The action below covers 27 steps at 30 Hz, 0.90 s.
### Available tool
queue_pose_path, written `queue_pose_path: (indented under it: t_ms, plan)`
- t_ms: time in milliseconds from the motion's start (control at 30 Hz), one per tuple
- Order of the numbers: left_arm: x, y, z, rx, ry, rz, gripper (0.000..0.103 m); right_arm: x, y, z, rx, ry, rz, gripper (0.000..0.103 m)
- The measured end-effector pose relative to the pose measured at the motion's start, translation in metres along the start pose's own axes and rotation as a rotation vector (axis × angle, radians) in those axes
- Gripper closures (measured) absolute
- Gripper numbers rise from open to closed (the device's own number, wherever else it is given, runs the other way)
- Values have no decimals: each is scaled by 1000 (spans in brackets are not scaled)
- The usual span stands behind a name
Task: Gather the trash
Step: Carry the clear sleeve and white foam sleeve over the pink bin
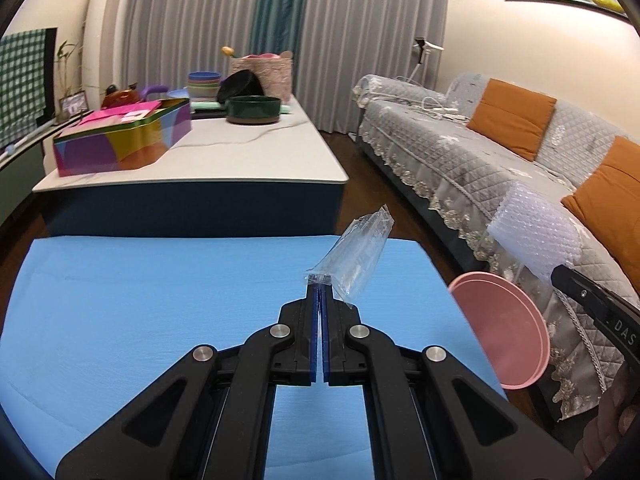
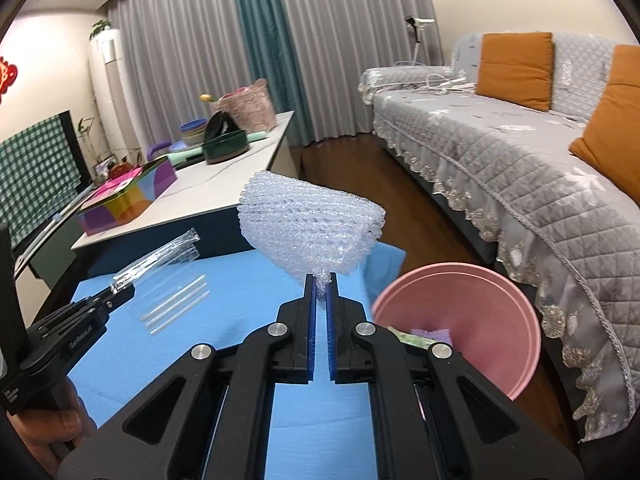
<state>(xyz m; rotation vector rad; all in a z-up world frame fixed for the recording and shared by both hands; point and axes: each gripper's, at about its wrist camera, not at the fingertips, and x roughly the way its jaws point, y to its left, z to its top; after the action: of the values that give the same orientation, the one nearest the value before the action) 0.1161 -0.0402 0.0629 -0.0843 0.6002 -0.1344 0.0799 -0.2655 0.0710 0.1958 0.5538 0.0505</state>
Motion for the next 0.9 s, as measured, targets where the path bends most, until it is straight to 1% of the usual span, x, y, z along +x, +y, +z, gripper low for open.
queue_pose_path:
  t_ms: [267,900]
  plan:
    - [6,-26,-1,16,3,-42,102,-8,-30,-2,42,-14,-60,98]
    - [35,-94,-5,39,33,-144,102,-6,-106,-14,147,5,-190,98]
